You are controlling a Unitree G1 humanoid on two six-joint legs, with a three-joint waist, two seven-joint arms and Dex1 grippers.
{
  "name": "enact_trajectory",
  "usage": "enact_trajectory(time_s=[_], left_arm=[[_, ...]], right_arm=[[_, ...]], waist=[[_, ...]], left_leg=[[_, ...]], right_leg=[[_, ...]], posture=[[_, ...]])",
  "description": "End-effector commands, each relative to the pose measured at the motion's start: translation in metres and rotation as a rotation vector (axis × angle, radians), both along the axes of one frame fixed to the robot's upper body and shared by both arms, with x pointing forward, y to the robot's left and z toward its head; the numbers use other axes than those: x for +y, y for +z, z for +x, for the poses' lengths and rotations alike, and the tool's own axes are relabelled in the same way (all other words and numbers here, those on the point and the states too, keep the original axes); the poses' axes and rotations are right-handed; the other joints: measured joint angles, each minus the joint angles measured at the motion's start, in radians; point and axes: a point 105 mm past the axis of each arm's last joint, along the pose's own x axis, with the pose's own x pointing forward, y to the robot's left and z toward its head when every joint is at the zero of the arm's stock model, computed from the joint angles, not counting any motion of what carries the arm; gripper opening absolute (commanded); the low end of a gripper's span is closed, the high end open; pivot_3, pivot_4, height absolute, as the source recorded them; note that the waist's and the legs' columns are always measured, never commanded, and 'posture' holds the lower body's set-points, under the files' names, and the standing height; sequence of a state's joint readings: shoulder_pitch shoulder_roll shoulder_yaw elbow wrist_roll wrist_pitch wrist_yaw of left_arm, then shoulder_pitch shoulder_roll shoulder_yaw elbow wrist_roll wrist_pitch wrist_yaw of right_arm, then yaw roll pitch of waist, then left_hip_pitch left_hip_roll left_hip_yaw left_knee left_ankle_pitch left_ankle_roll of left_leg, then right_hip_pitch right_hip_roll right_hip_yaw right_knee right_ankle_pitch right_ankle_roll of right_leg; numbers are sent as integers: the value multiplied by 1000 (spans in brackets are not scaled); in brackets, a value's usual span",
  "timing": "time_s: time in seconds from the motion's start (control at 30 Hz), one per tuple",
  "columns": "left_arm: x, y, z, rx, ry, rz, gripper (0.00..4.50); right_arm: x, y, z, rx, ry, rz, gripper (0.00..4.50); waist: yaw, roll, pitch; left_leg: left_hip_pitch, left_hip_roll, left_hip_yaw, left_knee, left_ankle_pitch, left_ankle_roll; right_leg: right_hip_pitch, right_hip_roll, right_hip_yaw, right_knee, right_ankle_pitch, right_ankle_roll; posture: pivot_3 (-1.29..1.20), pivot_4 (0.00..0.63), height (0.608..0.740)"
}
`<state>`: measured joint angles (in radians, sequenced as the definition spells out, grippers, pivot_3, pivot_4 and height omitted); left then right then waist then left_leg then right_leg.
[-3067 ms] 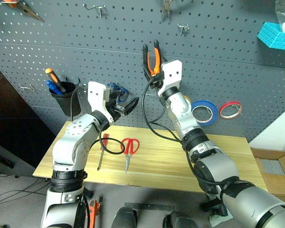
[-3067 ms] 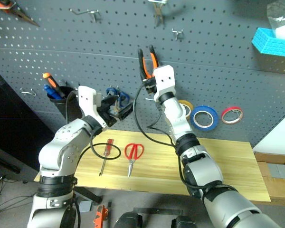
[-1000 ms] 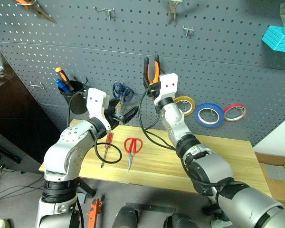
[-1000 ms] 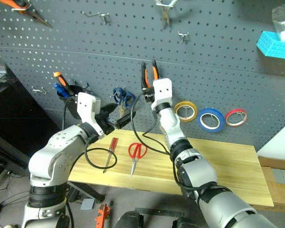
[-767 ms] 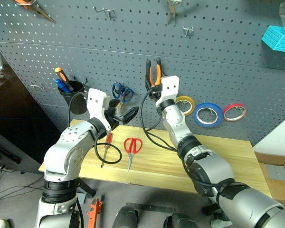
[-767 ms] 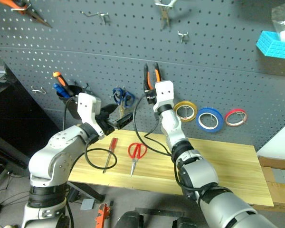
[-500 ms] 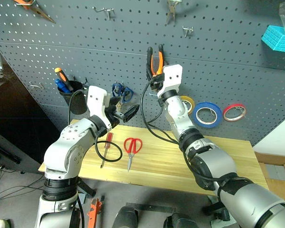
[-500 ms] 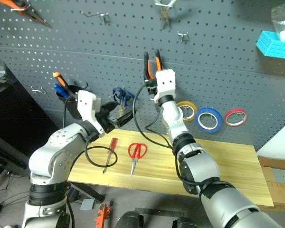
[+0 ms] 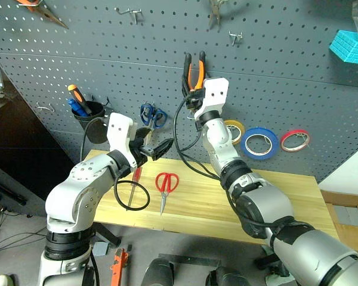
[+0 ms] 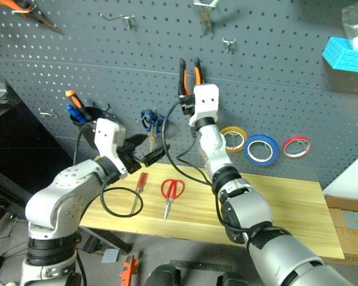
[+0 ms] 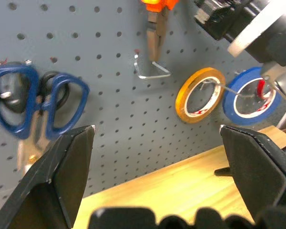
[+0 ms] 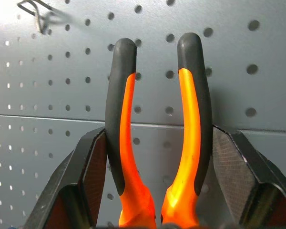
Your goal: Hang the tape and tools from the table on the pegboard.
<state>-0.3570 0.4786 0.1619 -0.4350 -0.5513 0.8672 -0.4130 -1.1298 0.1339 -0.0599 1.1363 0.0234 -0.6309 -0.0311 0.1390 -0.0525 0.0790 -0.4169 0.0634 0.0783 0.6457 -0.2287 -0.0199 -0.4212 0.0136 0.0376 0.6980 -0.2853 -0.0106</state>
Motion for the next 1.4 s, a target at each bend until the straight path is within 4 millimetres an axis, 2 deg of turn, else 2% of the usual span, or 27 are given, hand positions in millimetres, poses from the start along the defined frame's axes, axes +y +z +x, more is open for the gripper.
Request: enact_trajectory(time_s=[0.03,0.57,0.9,1.0,1.3,1.4], left_arm=[[0,15,-7,-47,-8,6,4500],[-2,19,-10,-28,-19,3,4500],[-5,20,-9,-35,-24,-9,4500],[-4,20,-10,-36,-20,-6,4500],[-3,16,-10,-30,-12,-10,4500],[-6,16,-7,-34,-16,-20,4500]], right_arm=[[-2,6,-4,-43,-10,33,2727],[-14,-1,1,-23,-40,-8,2727],[-24,30,4,-99,-75,-2,2727],[-20,21,5,-71,-73,-10,2727],[5,-32,-7,29,21,-96,2727],[8,-43,-8,58,39,-144,2727]], waist=[[1,1,1],[0,11,17],[1,16,37],[1,16,37],[-1,16,38],[-2,16,38]], left_leg=[[0,0,0,0,0,0],[1,-1,-8,0,0,0],[1,-1,-22,0,1,-1],[1,0,-23,0,1,-2],[1,0,-25,-1,2,-3],[0,0,-25,-2,2,-3]], right_leg=[[0,0,0,0,0,0],[5,0,-6,-1,-2,-2],[13,0,-21,-5,-4,-6],[13,0,-21,-5,-4,-6],[14,0,-23,-7,-5,-7],[14,0,-23,-9,-5,-7]], posture=[[440,98,740],[441,132,740],[429,122,740],[443,120,740],[417,116,740],[404,113,740]])
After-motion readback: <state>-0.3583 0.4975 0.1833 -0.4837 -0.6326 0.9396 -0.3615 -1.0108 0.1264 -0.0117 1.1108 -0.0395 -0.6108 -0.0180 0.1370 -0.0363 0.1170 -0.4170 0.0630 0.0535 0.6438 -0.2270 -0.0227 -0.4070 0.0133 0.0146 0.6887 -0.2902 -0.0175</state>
